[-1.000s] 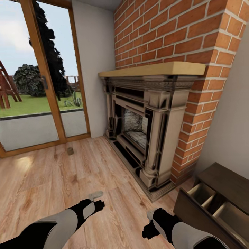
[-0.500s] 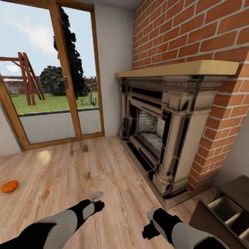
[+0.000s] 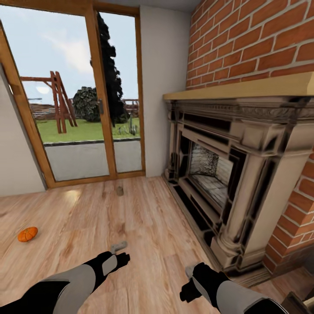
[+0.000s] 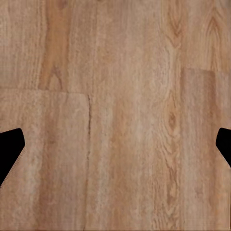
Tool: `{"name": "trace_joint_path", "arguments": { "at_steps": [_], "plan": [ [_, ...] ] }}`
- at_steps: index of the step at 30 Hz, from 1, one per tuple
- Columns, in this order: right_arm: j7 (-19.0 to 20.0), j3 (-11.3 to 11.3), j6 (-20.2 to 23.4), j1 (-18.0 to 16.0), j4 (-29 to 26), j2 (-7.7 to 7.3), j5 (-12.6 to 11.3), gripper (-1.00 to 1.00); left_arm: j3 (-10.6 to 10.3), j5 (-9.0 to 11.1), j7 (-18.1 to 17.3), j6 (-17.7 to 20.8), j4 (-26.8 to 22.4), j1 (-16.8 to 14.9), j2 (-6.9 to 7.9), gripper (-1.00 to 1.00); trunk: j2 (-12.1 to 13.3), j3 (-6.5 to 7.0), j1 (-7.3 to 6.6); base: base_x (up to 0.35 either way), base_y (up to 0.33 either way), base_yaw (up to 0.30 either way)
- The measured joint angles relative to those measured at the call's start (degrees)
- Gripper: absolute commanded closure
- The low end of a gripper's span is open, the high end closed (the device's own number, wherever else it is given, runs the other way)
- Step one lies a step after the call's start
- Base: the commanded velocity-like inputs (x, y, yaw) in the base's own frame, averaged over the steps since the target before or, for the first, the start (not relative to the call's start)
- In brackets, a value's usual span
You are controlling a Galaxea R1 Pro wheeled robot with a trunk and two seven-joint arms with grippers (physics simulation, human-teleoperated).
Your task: Place each of the two pumpkins and all three candles from the living room inside a cabinet in the living room (use any cabinet), then make sure every cabinet is closed, and position the cauldron so it is next to a table in the living room.
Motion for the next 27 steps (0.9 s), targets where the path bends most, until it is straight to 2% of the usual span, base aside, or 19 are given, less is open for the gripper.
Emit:
{"name": "trace_joint_path", "arguments": {
  "at_steps": [3,8,20,27],
  "plan": [
    [0.0,1.6,0.0,0.0,0.0,0.00,0.0,-1.00,0.0,0.4,0.0,0.0,0.0,0.0,0.09,-1.00,0.0,0.22,0.00,0.325,0.000,0.187],
    [0.0,3.0,0.0,0.0,0.0,-0.01,-0.1,-1.00,0.0,0.5,0.0,0.0,0.1,0.0,0.13,-1.00,0.0,0.60,0.00,0.325,0.000,0.177],
    [0.0,3.3,0.0,0.0,0.0,0.00,-0.1,-1.00,-0.1,0.6,0.0,0.0,0.1,0.0,0.14,-1.00,0.0,1.54,0.00,0.330,0.000,0.168],
    [0.0,3.4,0.0,0.0,0.0,0.00,-0.1,-1.00,-0.1,0.6,0.0,0.0,0.1,0.0,0.14,-1.00,0.0,1.79,0.00,0.332,0.000,0.253]
  ]
}}
